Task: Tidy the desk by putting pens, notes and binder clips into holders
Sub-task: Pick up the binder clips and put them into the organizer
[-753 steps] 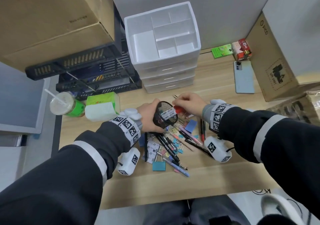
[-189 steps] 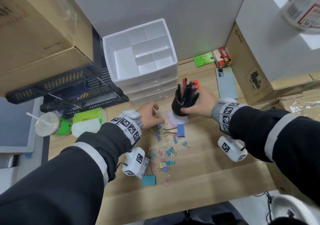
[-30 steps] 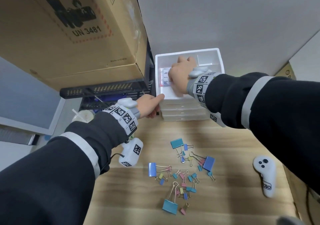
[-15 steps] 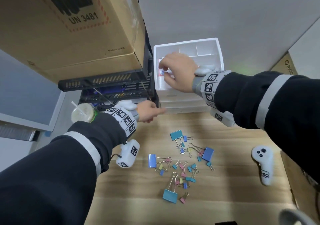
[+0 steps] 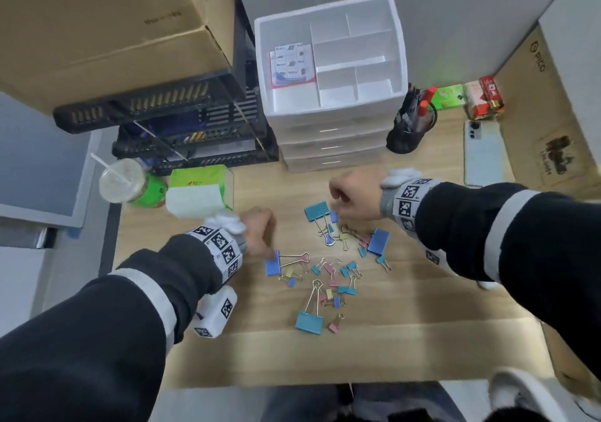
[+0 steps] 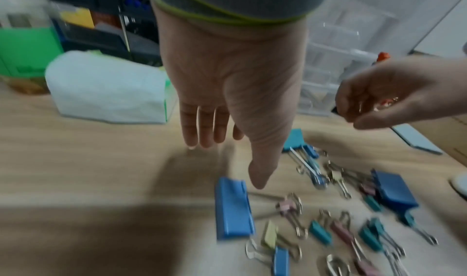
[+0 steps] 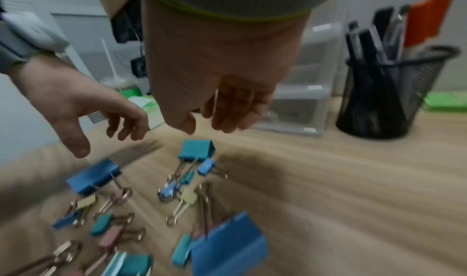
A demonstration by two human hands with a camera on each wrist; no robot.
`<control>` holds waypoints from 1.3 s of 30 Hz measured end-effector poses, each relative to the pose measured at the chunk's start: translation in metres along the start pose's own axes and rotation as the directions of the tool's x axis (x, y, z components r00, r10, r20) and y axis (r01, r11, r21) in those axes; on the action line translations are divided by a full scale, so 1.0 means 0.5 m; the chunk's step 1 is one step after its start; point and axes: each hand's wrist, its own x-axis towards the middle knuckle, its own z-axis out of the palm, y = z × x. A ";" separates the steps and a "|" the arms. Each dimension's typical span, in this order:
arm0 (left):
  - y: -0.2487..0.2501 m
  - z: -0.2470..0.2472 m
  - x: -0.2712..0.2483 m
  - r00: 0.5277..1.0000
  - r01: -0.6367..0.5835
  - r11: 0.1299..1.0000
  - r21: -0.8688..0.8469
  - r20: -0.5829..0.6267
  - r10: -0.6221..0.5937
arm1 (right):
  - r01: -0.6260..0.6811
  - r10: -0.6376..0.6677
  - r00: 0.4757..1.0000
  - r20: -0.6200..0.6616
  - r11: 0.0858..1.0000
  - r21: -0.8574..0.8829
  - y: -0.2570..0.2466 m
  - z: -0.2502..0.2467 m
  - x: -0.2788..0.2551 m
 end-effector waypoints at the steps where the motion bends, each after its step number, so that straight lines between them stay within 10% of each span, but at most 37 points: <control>1: 0.003 0.019 0.002 1.000 -0.008 1.000 -0.008 -0.002 0.008 | -0.080 0.078 0.995 0.069 0.997 0.019 0.012 0.030 -0.004; 10: 0.029 0.079 -0.005 0.996 -0.051 0.997 0.051 0.071 0.047 | -0.288 0.284 0.914 0.291 0.957 -0.028 0.041 0.126 -0.042; 39: 0.003 0.102 -0.052 0.993 -0.010 0.981 -0.195 0.110 0.032 | -0.407 0.400 0.901 0.166 0.913 0.009 -0.093 0.153 0.072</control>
